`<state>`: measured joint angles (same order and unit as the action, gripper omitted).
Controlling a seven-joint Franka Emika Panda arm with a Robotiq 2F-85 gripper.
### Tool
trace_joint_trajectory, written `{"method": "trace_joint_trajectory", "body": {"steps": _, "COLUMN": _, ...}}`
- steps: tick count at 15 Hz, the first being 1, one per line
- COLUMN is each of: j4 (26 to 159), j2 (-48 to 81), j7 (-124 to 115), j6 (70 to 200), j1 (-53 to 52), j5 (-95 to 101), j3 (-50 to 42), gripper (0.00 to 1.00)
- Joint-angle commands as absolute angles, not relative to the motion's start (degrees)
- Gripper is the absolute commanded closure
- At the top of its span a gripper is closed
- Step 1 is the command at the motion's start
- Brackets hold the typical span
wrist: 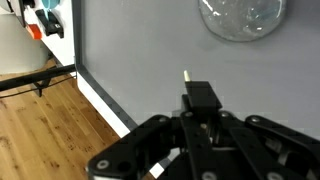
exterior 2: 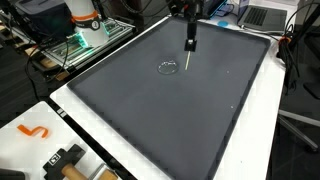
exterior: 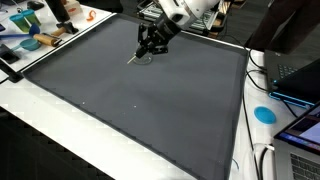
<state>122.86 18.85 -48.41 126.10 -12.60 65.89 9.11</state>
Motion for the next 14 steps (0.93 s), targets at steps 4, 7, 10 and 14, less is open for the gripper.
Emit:
{"method": "trace_joint_trajectory", "body": {"steps": 4, "j4": 122.8, "j2": 18.8, "j7": -49.2, "j6": 127.8, "j1": -12.2, "j5": 66.7, "j3": 8.2, "gripper": 0.97}}
{"method": "trace_joint_trajectory", "body": {"steps": 7, "j4": 123.1, "j2": 18.1, "j7": -48.8, "j6": 129.7, "j1": -11.5, "j5": 66.0, "j3": 8.0, "gripper": 0.97}}
{"method": "trace_joint_trajectory", "body": {"steps": 10, "j4": 123.5, "j2": 17.1, "j7": -48.4, "j6": 132.2, "j1": -10.6, "j5": 65.2, "j3": 7.8, "gripper": 0.97}}
{"method": "trace_joint_trajectory", "body": {"steps": 14, "j4": 124.5, "j2": 15.1, "j7": -47.5, "j6": 136.3, "j1": -9.0, "j5": 63.6, "j3": 7.3, "gripper": 0.97}}
